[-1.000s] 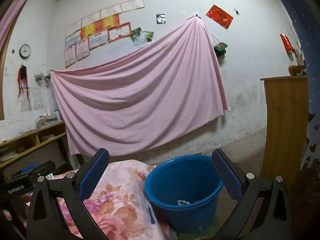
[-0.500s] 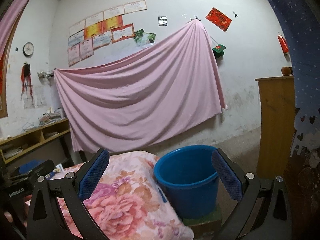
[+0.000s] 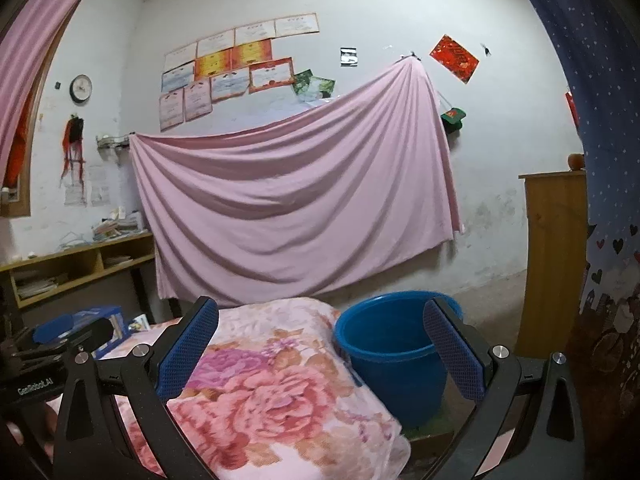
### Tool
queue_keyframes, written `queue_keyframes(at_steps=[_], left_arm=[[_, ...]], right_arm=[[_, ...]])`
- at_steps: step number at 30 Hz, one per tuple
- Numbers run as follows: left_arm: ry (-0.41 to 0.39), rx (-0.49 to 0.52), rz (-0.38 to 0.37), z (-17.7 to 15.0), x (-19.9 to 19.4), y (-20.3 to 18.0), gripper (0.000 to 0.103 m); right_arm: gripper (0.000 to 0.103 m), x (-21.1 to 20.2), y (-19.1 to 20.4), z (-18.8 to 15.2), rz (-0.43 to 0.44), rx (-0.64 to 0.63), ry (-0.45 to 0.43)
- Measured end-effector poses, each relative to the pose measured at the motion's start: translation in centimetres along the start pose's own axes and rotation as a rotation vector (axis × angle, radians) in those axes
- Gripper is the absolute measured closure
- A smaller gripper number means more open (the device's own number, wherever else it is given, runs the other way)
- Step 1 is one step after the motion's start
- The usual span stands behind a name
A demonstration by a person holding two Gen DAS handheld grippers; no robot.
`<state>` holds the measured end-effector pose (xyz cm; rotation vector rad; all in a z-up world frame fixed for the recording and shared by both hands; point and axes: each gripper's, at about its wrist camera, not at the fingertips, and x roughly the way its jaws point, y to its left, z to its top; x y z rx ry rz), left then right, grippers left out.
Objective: Collect trash
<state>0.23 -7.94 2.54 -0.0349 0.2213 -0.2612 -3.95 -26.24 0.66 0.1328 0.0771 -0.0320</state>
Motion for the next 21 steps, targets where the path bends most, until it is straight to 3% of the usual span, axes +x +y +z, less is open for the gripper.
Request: queue_keyframes(at_steps=[21], left_arm=[[0.045, 0.002, 0.033, -2.6, -0.1, 1.2, 0.003]], right_arm=[[0.0, 0.3, 1.7, -2.7, 0.029, -0.03, 0.102]])
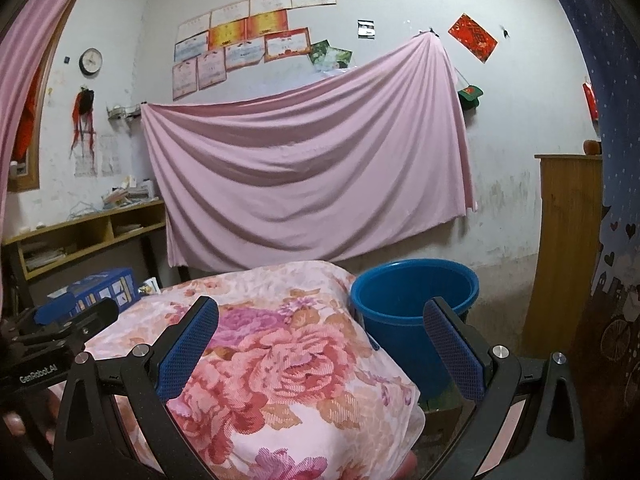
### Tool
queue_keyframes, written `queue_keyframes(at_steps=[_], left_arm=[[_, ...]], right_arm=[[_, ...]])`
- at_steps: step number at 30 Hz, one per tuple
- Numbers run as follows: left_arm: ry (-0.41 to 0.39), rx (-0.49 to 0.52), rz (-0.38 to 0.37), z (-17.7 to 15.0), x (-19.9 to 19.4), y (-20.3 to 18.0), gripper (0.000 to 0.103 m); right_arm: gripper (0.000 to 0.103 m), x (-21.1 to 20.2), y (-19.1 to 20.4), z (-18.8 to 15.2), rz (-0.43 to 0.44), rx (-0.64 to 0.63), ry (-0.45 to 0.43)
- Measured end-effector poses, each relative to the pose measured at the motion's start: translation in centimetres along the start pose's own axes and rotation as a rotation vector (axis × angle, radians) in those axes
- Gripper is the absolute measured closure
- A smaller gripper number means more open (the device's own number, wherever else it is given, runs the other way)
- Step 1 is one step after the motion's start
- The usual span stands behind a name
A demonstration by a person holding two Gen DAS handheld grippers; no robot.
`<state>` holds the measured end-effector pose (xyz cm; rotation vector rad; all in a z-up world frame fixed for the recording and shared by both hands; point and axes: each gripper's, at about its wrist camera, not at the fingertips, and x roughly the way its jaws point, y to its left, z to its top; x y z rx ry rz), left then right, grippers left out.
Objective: Collect trash
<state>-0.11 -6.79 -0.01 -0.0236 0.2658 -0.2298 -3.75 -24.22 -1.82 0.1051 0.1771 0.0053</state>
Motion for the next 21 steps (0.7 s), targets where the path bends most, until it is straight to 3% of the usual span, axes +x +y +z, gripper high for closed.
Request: queue_keyframes(at_steps=[21], left_arm=[[0.006, -0.009, 0.003, -0.4, 0.3, 0.24, 0.003]], right_arm=[[0.0, 0.14, -0.04, 0.04, 0.001, 0.0, 0.01]])
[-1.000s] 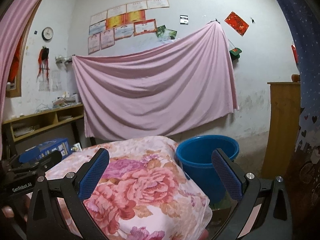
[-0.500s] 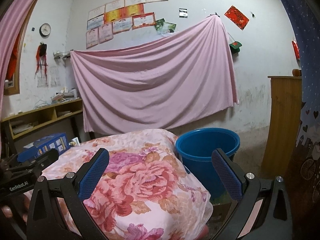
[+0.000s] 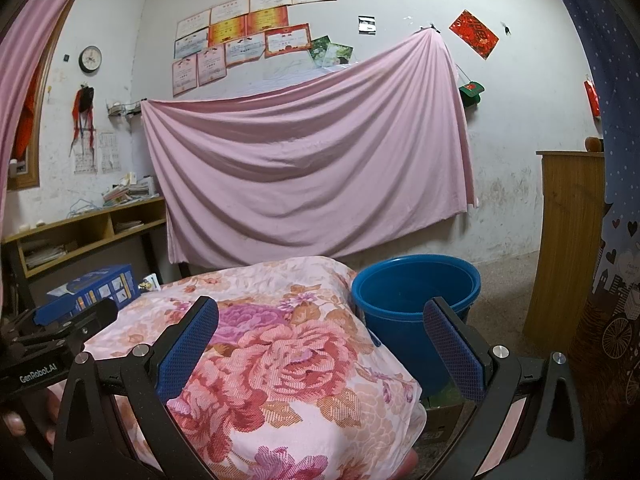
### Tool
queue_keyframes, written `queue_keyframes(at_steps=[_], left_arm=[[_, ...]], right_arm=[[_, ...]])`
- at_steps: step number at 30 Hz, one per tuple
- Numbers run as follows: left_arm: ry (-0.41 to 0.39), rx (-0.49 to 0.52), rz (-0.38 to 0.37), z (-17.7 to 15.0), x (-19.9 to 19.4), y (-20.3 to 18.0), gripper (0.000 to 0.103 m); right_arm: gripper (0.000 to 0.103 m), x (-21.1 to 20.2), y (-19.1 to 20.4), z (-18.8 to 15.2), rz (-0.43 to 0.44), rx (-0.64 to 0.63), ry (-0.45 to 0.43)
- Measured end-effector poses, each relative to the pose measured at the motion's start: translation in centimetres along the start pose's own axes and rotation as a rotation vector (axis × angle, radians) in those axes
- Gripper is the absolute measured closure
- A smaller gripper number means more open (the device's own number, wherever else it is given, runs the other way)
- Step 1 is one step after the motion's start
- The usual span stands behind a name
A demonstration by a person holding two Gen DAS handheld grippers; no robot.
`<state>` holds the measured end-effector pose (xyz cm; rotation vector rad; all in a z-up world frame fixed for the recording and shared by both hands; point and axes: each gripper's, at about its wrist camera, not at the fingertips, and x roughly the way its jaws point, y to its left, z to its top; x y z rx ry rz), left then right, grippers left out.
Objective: Collect trash
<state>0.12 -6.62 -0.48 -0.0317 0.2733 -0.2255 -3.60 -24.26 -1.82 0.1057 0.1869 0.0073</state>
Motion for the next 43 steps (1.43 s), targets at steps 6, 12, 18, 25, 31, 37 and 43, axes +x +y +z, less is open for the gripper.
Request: queue_keyframes(at_steps=[6, 12, 18, 25, 31, 37, 43], left_arm=[[0.001, 0.0, 0.001, -0.01, 0.0, -0.02, 0.003], [0.003, 0.002, 0.0, -0.13, 0.03, 0.07, 0.003], [0.005, 0.002, 0.002, -0.31, 0.04, -0.05, 0.003], [0.004, 0.002, 0.001, -0.22, 0.05, -0.09, 0.003], [0.017, -0.011, -0.013, -0.63, 0.17, 0.03, 0.003], [0.005, 0.013, 0.01, -0.79, 0.02, -0.13, 0.003], [0.012, 0.016, 0.014, -0.86, 0.2, 0.02, 0.003]], right_arm=[[0.0, -0.01, 0.02, 0.01, 0.0, 0.0, 0.0], [0.0, -0.03, 0.06, 0.03, 0.0, 0.001, 0.001], [0.0, -0.02, 0.0, 0.02, 0.0, 0.001, 0.001], [0.0, -0.04, 0.0, 0.05, 0.0, 0.001, 0.001], [0.0, -0.05, 0.01, 0.08, 0.0, 0.001, 0.002], [0.0, -0.06, 0.01, 0.11, 0.0, 0.002, 0.002], [0.0, -0.07, 0.03, 0.13, 0.0, 0.002, 0.003]])
